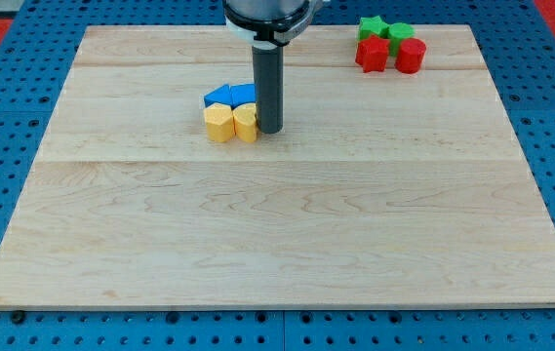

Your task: Separate the red circle from the green circle

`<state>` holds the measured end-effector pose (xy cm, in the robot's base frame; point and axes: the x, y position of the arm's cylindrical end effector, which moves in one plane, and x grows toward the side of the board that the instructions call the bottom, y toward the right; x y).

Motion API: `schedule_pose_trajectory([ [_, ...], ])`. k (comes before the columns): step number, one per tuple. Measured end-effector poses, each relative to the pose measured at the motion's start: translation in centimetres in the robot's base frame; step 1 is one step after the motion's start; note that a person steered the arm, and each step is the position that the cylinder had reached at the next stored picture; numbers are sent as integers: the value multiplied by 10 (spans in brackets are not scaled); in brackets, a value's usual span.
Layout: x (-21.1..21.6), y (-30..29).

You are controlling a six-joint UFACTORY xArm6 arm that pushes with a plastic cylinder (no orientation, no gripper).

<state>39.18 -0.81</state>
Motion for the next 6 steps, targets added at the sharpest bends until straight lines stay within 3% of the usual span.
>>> schedule_pose_trajectory([
  [2,-25,174],
  [3,-81,223],
  [5,-152,223],
  [6,-144,196],
])
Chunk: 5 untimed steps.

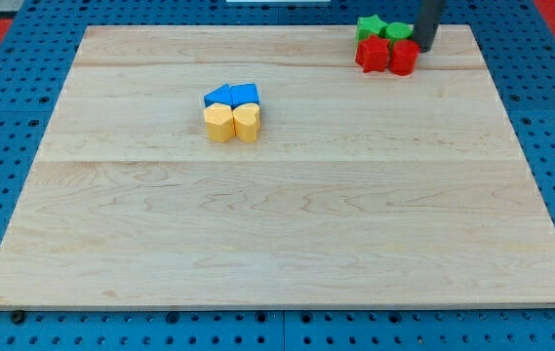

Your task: Separate the red circle from the green circle

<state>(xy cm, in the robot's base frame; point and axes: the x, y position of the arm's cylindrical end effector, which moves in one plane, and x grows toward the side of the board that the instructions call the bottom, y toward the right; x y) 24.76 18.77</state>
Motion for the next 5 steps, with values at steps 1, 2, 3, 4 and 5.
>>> schedule_pose_trajectory([
  [1,31,-26],
  [2,70,-35],
  [3,107,-63],
  [4,128,-94],
  [5,134,-95],
])
